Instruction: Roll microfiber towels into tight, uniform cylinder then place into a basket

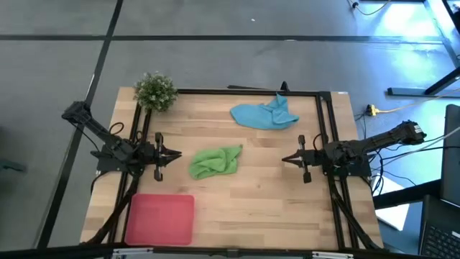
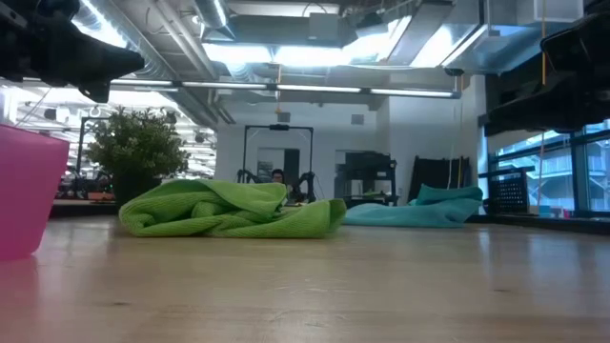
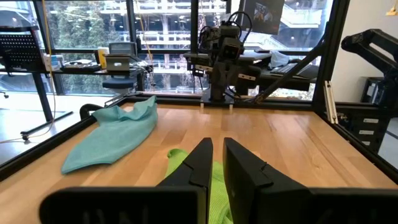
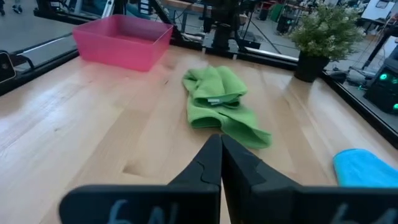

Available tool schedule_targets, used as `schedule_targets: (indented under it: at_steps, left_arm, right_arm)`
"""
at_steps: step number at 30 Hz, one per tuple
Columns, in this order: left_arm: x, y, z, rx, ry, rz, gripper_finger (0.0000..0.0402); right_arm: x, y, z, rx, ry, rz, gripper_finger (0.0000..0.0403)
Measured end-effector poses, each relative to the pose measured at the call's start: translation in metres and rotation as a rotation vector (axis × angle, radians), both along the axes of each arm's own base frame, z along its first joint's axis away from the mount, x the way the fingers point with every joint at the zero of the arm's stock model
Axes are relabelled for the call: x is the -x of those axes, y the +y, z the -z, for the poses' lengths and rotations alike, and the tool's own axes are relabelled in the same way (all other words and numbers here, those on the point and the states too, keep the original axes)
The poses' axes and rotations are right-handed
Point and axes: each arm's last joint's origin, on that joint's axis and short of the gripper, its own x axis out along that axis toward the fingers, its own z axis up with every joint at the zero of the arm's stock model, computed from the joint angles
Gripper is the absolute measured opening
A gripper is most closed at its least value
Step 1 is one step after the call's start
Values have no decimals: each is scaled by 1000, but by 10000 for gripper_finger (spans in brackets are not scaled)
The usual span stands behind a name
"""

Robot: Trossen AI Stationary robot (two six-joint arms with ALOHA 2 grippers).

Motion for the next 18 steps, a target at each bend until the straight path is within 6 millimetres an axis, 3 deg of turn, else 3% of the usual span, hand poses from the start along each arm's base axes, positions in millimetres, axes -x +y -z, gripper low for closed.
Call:
schedule_targets:
  at_steps: [8, 13, 18]
  left_arm:
    - [0, 0, -2, -6, -13, -16, 28]
    - [1, 3, -19, 93, -164, -38, 27]
    - [0, 6, -44, 58, -184, -59, 27]
  right_arm:
    - [0, 0, 0, -1, -5, 0, 6]
    - [0, 0, -1, -3, -10, 0, 6]
    - [0, 0, -1, 15, -13, -2, 6]
